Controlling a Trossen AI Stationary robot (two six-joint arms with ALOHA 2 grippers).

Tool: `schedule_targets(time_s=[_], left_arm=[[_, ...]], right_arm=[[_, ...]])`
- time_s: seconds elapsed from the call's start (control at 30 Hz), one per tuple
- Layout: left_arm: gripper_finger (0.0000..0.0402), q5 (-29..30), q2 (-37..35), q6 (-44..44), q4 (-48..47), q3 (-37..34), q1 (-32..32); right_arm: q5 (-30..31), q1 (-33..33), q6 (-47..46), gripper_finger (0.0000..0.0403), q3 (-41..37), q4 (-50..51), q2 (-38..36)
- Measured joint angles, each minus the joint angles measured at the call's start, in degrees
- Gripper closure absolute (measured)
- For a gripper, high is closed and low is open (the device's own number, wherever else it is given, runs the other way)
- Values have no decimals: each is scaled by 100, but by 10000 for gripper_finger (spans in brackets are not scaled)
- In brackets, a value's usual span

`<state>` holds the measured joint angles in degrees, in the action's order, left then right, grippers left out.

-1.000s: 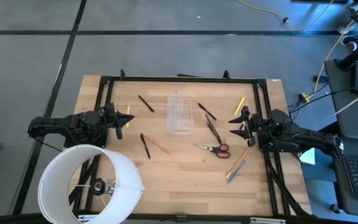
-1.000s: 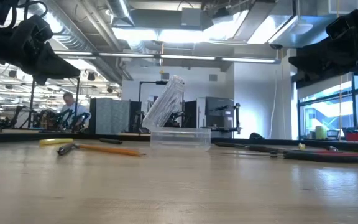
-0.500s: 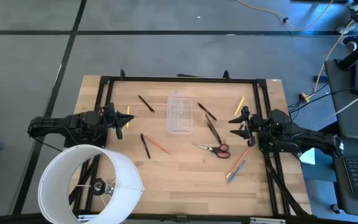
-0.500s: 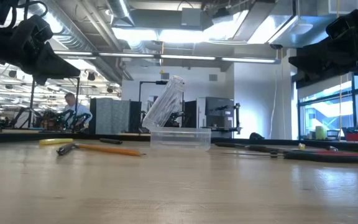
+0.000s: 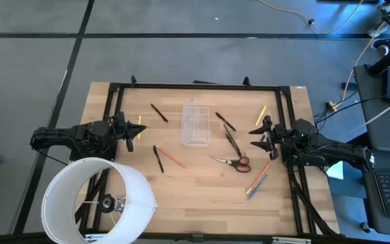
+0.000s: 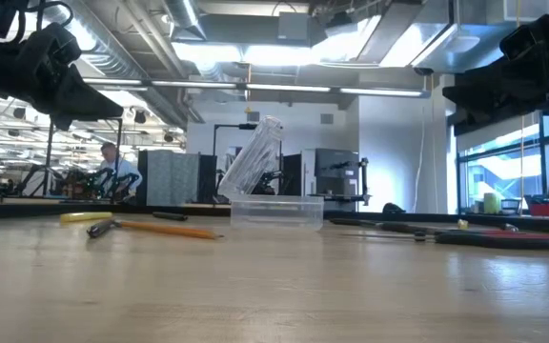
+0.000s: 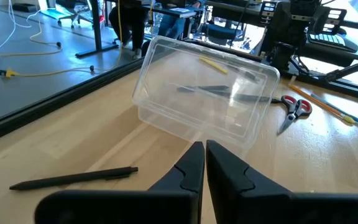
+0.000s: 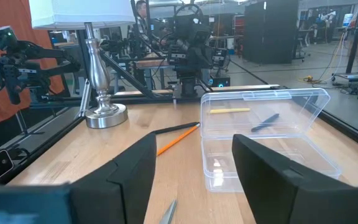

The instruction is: Pick & place school supplies into a supply box

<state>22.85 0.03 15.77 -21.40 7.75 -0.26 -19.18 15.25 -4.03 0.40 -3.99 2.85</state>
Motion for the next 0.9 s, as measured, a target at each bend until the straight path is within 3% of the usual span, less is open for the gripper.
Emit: schedule_targets(time_s=[0.9], left_arm=[[390, 0, 0, 2, 1, 0, 0]], right_arm=[[2, 1, 0, 187, 0, -2, 1]])
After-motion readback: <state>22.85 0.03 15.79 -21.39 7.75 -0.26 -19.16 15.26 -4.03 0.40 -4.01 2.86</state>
